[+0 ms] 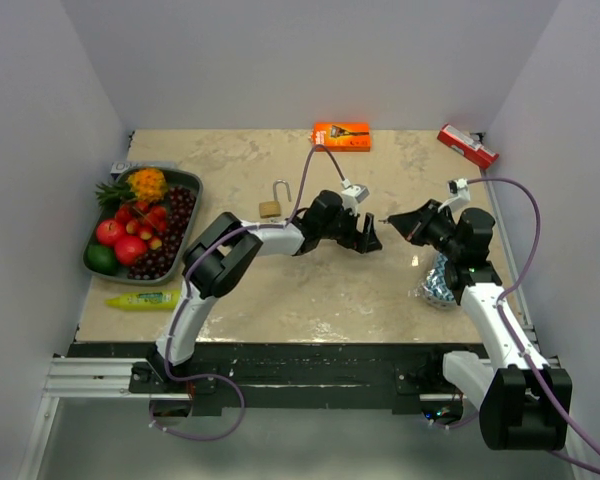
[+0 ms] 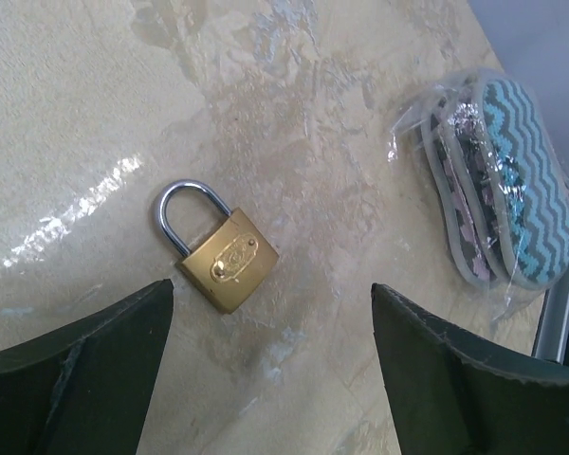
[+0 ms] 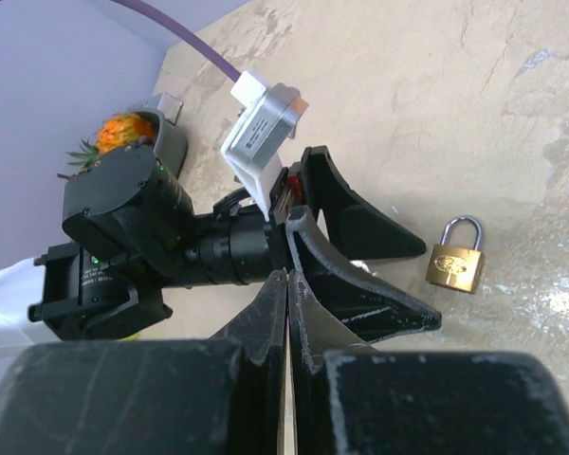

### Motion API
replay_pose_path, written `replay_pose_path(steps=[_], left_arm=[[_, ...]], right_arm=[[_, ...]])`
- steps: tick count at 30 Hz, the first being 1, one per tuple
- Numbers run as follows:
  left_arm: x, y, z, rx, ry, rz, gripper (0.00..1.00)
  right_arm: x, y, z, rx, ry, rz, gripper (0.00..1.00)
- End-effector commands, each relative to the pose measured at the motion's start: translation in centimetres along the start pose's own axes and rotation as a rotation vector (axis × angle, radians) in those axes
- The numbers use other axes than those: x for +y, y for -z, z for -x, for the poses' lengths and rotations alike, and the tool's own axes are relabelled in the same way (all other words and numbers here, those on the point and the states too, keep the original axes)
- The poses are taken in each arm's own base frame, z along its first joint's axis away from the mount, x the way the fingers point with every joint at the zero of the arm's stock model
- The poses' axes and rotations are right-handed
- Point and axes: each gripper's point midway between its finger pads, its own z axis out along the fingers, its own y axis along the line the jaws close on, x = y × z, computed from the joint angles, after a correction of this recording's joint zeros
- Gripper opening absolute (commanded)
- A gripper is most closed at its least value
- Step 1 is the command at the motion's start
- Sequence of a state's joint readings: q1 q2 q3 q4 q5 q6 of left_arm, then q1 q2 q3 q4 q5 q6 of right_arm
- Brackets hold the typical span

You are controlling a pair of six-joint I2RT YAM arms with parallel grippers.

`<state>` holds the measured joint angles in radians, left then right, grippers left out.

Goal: Unlock with the key

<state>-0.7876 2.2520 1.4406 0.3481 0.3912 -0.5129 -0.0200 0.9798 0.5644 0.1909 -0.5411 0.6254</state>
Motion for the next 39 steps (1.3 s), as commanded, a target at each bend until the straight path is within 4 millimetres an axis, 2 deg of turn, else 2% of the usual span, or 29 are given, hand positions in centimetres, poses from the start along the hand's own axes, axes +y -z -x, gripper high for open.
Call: replay_pose_path(steps=[1,2,4,7,12,13,15,17,20,22,23,29,39], left_arm=[[1.4,-1.2,-0.7,0.024,0.070,0.061,0.89],[1.1,-1.4,-0.1,0.016,0.062,0.055,0.89],[1.0,-1.8,-0.2,0.024,0.050,0.060,0.89],[1.4,-2.0,-1.1,0.053,-0.002,0.143,0.89],[3.5,-1.4,-3.3,0.099,-0.028,0.334,0.87],[3.6,-1.4,-3.4,0.099,-0.039,0.363,0.87],[4.3,-1.1,-4.9,0.142,-0.080,0.455,0.87],[4.3,-1.3,-5.5,0.164,-0.086,0.492,0.87],[4.7,-1.9,-6.9,0.186,-0.048,0.496,0.87],[4.7,-2.2,-7.1,0.188,-0.036,0.496,0.86],[5.1,-2.2,-7.7,0.204,-0.035,0.512,0.84],[6.5,-1.5,-8.4,0.230,-0.062,0.591,0.71],[7.8,-1.4,-10.6,0.310,-0.166,0.653,0.67]], right_arm=[[0.5,0.3,0.9,-0.028,0.040,0.009,0.00],[0.5,0.3,1.0,-0.030,0.042,0.009,0.00],[0.4,0.4,1.0,-0.034,0.042,-0.001,0.00],[0.1,0.4,1.1,-0.040,0.043,-0.016,0.00],[-0.2,0.5,1.2,-0.045,0.048,-0.035,0.00],[-0.1,0.5,1.3,-0.047,0.049,-0.036,0.00],[-0.1,0.7,1.4,-0.050,0.053,-0.041,0.00],[-0.1,0.8,1.6,-0.056,0.058,-0.049,0.00],[0.0,0.9,1.6,-0.053,0.064,-0.050,0.00],[0.2,1.1,1.6,-0.053,0.066,-0.052,0.00],[0.2,1.2,1.6,-0.053,0.067,-0.054,0.00],[0.1,1.8,1.5,-0.056,0.076,-0.073,0.00],[0.2,1.9,1.5,-0.056,0.069,-0.071,0.00]])
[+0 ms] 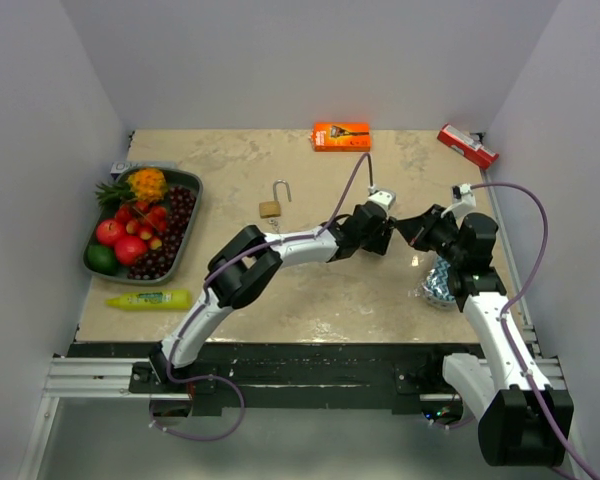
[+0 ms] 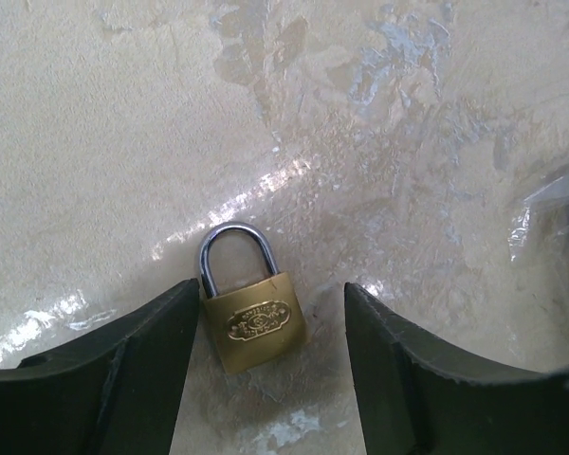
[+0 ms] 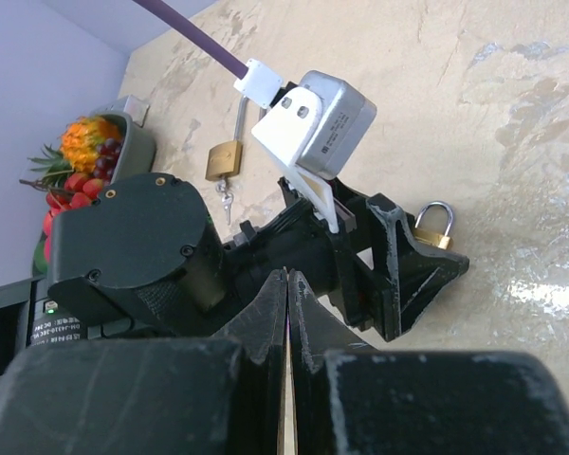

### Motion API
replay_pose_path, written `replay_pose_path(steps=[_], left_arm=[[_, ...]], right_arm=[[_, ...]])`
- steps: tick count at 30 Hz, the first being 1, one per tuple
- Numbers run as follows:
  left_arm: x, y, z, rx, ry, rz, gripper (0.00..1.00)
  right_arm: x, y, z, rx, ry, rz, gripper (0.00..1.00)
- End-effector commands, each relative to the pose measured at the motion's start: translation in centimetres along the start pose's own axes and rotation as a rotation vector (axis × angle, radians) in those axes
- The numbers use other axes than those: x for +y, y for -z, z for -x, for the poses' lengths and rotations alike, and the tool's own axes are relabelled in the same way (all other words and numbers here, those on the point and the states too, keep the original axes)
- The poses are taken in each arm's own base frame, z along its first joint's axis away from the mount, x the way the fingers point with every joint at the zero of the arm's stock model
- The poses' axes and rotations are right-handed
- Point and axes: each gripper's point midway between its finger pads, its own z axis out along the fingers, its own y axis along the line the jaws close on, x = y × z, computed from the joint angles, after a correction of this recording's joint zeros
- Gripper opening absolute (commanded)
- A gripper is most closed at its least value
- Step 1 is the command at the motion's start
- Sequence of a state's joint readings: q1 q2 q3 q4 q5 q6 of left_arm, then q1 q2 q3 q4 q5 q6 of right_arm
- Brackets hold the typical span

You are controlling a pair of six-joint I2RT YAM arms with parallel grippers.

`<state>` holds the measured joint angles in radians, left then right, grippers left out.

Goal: Unlock with the key

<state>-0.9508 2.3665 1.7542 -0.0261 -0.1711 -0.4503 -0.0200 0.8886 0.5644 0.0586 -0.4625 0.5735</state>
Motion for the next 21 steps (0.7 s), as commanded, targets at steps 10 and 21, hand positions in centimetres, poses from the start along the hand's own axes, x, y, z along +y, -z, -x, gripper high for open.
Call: replay_pose_path(steps=[10,21], left_arm=[[6.3,-0.9,-12.7,0.373,-0.206,0.252,0.48],[6.5,0.8,-14.2,0.411,-0.201,0.225,0.55]], right_arm=[[1.3,0.7,1.8,-0.042,0.035,0.019,0.00],[1.7,1.2,1.9,-0.048,0.023,0.023,0.00]])
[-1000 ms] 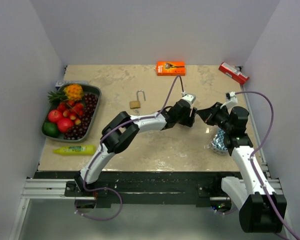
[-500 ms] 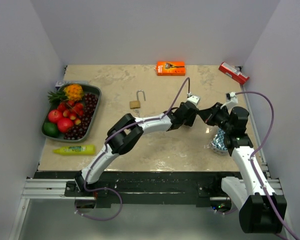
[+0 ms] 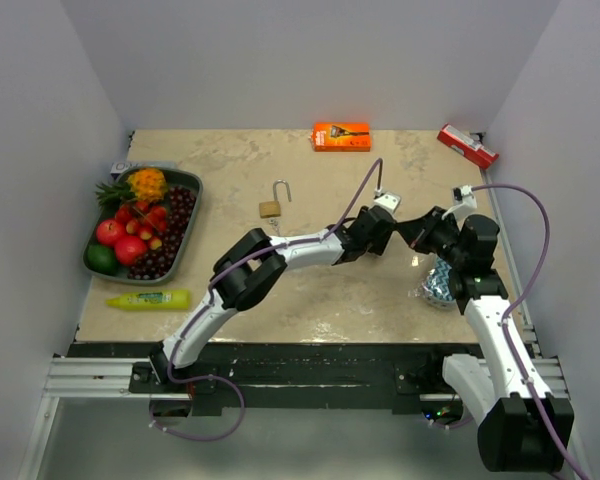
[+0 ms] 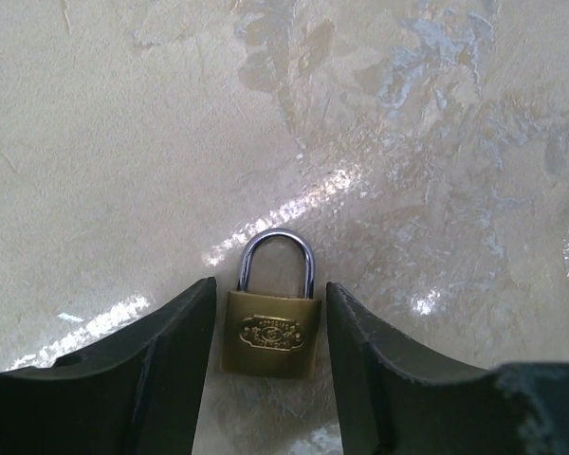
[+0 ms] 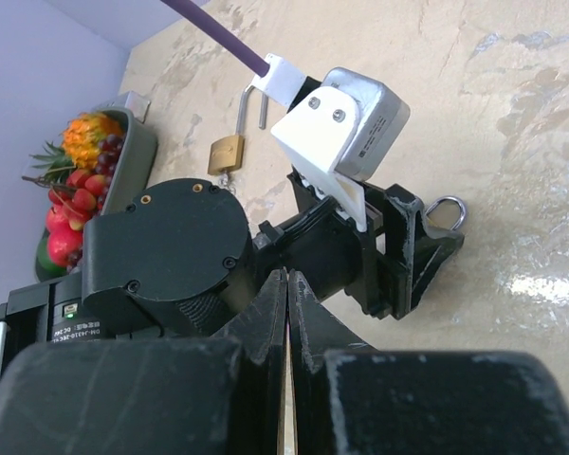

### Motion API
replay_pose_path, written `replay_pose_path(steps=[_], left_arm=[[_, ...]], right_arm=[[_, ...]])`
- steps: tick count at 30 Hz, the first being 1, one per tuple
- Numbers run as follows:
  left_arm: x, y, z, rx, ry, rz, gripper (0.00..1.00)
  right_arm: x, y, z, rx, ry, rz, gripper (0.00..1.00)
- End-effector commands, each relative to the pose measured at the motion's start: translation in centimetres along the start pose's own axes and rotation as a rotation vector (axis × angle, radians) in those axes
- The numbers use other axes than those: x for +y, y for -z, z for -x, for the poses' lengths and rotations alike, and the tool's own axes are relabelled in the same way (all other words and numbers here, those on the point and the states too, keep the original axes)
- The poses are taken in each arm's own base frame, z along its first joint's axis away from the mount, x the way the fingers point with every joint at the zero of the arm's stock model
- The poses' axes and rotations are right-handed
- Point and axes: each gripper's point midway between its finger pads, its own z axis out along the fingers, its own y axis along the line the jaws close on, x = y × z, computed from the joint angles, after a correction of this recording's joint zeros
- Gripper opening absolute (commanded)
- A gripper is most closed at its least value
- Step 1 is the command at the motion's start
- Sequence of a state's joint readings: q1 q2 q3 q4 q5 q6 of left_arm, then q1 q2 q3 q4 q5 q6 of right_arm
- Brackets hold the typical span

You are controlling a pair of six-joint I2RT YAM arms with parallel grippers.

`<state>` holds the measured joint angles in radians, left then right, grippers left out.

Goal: Unlock with the key

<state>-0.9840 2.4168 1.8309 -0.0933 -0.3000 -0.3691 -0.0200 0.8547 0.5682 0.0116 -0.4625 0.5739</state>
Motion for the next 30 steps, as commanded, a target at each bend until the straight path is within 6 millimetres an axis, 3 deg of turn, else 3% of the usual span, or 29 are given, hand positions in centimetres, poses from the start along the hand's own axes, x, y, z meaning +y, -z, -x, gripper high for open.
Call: replay_pose_path(steps=[1,9,12,13,14,15,16,17,18,19,20,21,22,23,24,26,27,28,30], left_arm=[[4.6,1.1,-14.4,0.415,-0.117,0.097,0.55],[4.5,1.2,-16.2,0.441,-0.132,0.068,0.38],[4.7,1.4,-16.8,0.459,-0.147,0.066,0.18],[4.6,1.5,-16.6,0.450,-0.134,0.061,0.04],[4.3,1.9,-15.6,0.429,-0.116,0.045,0.00],[4.5,2.5,-15.9,0.435,-0.103,0.043,0.00],[4.3,2.6,-14.8,0.399,-0.067,0.030,0.00],[3.7,3.7,-11.9,0.342,-0.021,-0.009,0.00],[4.0,4.6,-12.0,0.339,0.003,-0.021,0.00],[3.5,5.0,-10.0,0.278,0.061,-0.051,0.00],[3.2,6.6,-6.5,0.208,0.115,-0.100,0.00],[3.8,7.5,-6.7,0.202,0.145,-0.107,0.00],[3.5,8.1,-4.7,0.136,0.202,-0.136,0.00],[3.7,9.9,-1.6,0.064,0.250,-0.177,0.00],[4.3,10.8,-2.3,0.064,0.282,-0.185,0.00],[4.4,13.6,2.1,-0.065,0.386,-0.269,0.00],[5.0,14.3,1.3,-0.068,0.414,-0.274,0.00],[5.2,16.0,3.9,-0.149,0.466,-0.307,0.00],[5.8,17.4,4.3,-0.182,0.500,-0.320,0.00]], right_arm=[[1.5,0.6,2.1,-0.054,0.025,0.029,0.00],[1.8,0.8,2.2,-0.059,0.018,0.031,0.00],[1.7,1.0,2.0,-0.051,0.019,0.024,0.00],[1.7,1.1,2.0,-0.051,0.026,0.021,0.00],[1.6,1.2,1.9,-0.051,0.043,0.021,0.00],[1.9,1.3,2.0,-0.060,0.056,0.037,0.00],[2.1,1.4,0.8,-0.027,0.055,0.072,0.00],[3.1,1.9,1.2,-0.062,0.091,0.126,0.00],[4.2,2.2,1.7,-0.100,0.129,0.188,0.00],[4.4,2.4,0.6,-0.088,0.143,0.232,0.00],[5.9,3.4,0.1,-0.088,0.181,0.318,0.00],[6.9,3.9,0.3,-0.118,0.223,0.375,0.00],[6.9,4.1,-0.5,-0.112,0.229,0.397,0.00],[7.3,4.5,-0.9,-0.107,0.238,0.428,0.00],[7.8,4.9,-0.8,-0.127,0.258,0.454,0.00],[7.9,4.9,-1.3,-0.116,0.244,0.477,0.00],[8.3,5.1,-1.3,-0.121,0.253,0.508,0.00],[8.3,5.1,-1.7,-0.113,0.248,0.523,0.00],[9.1,5.3,-1.8,-0.120,0.249,0.570,0.00]])
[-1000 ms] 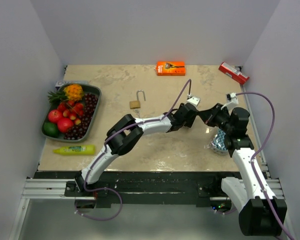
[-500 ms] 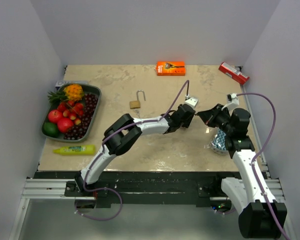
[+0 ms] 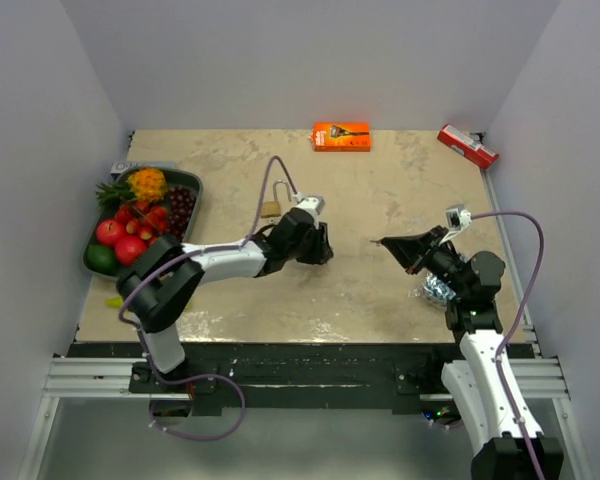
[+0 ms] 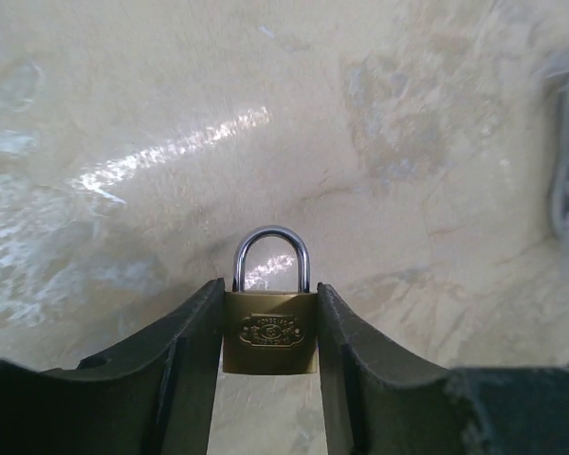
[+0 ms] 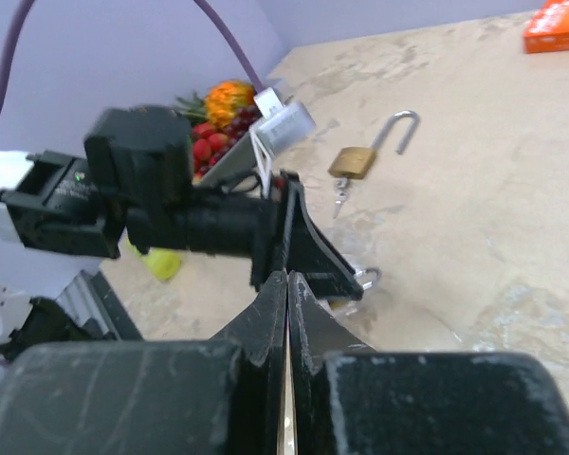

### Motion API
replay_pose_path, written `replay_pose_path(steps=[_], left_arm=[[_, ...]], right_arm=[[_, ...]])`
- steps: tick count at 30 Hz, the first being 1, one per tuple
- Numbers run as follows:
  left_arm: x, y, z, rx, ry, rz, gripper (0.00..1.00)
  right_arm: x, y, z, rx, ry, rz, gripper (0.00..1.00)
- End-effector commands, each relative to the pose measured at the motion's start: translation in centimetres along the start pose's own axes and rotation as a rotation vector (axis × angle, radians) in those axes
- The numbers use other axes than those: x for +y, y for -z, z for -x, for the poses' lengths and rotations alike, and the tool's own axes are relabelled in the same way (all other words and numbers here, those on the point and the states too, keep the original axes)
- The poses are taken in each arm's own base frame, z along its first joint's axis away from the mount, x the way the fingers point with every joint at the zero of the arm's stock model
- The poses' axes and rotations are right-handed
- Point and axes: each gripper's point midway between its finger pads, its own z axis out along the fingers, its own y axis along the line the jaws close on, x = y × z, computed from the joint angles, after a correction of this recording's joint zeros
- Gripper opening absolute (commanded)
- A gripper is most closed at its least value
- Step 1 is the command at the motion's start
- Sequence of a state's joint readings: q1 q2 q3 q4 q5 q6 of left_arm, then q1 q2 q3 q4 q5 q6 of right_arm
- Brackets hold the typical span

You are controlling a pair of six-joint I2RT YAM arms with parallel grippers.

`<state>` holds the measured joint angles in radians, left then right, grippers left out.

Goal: Unlock with the key

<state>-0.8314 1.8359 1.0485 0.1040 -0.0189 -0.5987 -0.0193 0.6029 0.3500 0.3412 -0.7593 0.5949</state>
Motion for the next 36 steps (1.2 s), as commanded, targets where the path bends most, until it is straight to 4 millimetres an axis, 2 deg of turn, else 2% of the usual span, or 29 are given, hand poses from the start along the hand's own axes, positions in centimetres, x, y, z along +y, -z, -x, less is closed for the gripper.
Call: replay_pose_path(steps=[1,2,3,4,6,7,9,11,14,19,24,28,31,32,34,35,36], left_arm=[[-5.2,5.9,8.3,-0.273,0.181,-0.252,0.00],[-5.5,7.2,9.3,-0.303,0.194,-0.278,0.00],[-5.3,7.6,9.3,-0.308,0.208,-0.287,0.00],[-5.8,8.8,10.5,-0.344,0.236,-0.320,0.00],[-5.8,9.5,10.9,-0.360,0.252,-0.340,0.00],[-5.9,9.9,11.2,-0.370,0.261,-0.346,0.00],[-5.5,9.8,11.4,-0.388,0.251,-0.327,0.00],[-3.5,8.3,10.2,-0.357,0.233,-0.225,0.00],[0.3,6.4,7.3,-0.325,0.226,-0.080,0.00],[4.8,3.9,3.2,-0.236,0.190,0.101,0.00],[7.3,2.3,0.6,-0.168,0.159,0.208,0.00],[8.0,1.4,-0.4,-0.133,0.149,0.238,0.00],[7.7,0.8,-1.1,-0.108,0.145,0.212,0.00],[7.5,0.8,-1.1,-0.105,0.145,0.202,0.17],[6.8,0.8,-0.9,-0.103,0.143,0.164,0.42],[6.4,1.0,-0.6,-0.109,0.143,0.147,0.65],[5.7,1.4,0.3,-0.134,0.144,0.120,0.72]], right_arm=[[2.8,-0.1,0.7,-0.036,0.061,0.161,0.00],[3.3,-0.3,0.3,-0.025,0.064,0.186,0.00],[3.4,-0.4,0.1,-0.021,0.066,0.189,0.00],[3.3,-0.6,-0.1,-0.016,0.061,0.186,0.00],[4.0,-1.1,-1.0,0.004,0.066,0.210,0.00],[3.7,-1.6,-1.0,-0.003,0.058,0.187,0.00],[4.6,-2.2,-2.0,0.014,0.055,0.208,0.00],[5.0,-3.0,-2.7,0.016,0.033,0.216,0.00],[4.2,-4.0,-3.7,0.029,-0.017,0.175,0.00],[3.4,-4.8,-4.8,0.052,-0.054,0.147,0.00],[3.3,-5.0,-4.8,0.048,-0.057,0.139,0.00],[3.0,-5.0,-4.9,0.052,-0.058,0.126,0.00],[2.5,-5.2,-5.1,0.056,-0.065,0.103,0.00],[2.2,-5.2,-5.3,0.064,-0.071,0.088,0.00],[1.9,-5.3,-5.8,0.078,-0.083,0.077,0.00],[1.8,-5.4,-5.8,0.080,-0.086,0.076,0.00],[1.9,-5.4,-5.8,0.081,-0.091,0.078,0.00]])
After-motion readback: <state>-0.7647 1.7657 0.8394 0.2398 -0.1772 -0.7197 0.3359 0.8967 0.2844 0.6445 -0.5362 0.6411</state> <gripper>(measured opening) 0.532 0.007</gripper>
